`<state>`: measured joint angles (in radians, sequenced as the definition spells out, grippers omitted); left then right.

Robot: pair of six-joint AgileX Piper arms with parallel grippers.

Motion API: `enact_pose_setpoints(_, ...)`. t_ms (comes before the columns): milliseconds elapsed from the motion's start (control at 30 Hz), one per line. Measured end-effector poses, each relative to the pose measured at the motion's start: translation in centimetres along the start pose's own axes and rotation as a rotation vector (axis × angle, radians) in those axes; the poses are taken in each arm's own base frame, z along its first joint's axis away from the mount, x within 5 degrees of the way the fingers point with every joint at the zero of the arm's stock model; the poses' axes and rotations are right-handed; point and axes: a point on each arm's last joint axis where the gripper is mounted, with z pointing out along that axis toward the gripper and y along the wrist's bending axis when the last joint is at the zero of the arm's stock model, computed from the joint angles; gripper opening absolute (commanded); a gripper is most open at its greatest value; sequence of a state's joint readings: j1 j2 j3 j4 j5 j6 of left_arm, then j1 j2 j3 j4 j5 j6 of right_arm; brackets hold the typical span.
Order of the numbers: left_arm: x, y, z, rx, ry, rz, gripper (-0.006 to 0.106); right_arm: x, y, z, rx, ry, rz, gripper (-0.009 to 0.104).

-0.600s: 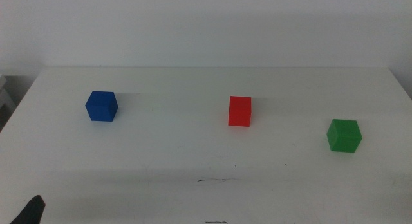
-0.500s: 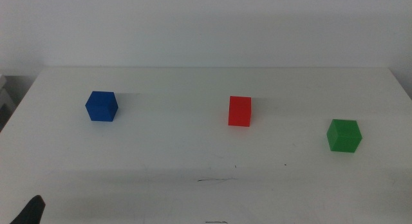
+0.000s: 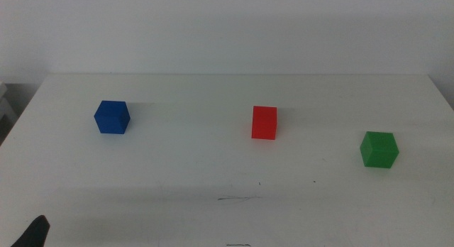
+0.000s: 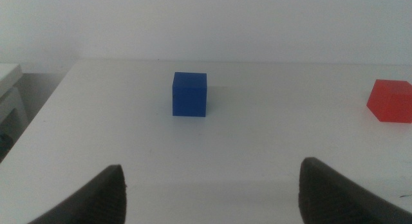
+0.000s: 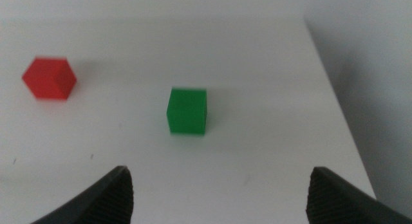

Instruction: Stack red cubes first, then green, then blue cubes in a specific spot.

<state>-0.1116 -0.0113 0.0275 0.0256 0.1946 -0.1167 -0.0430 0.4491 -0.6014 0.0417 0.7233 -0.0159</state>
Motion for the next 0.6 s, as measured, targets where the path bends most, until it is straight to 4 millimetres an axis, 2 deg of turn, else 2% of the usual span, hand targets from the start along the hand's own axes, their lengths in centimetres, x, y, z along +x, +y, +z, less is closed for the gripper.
enact_pose_setpoints(100, 0.0, 0.0, 0.0, 0.0, 0.0, 0.0, 0.09, -2.9, 0.1, 0.1, -0.005, 0.073, -0.001, 0.094)
enact_pose_setpoints(267, 0.0, 0.0, 0.0, 0.0, 0.0, 0.0, 0.09, -6.6, 1.0, 2.2, -0.07, 0.251, -0.006, 0.094)
enact_pose_setpoints(433, 0.0, 0.0, 0.0, 0.0, 0.0, 0.0, 0.09, -9.6, 3.6, 5.4, -0.17, 0.405, -0.049, 0.094)
enact_pose_setpoints(600, 0.0, 0.0, 0.0, 0.0, 0.0, 0.0, 0.09, -10.9, 7.0, 8.7, -0.252, 0.472, -0.08, 0.094)
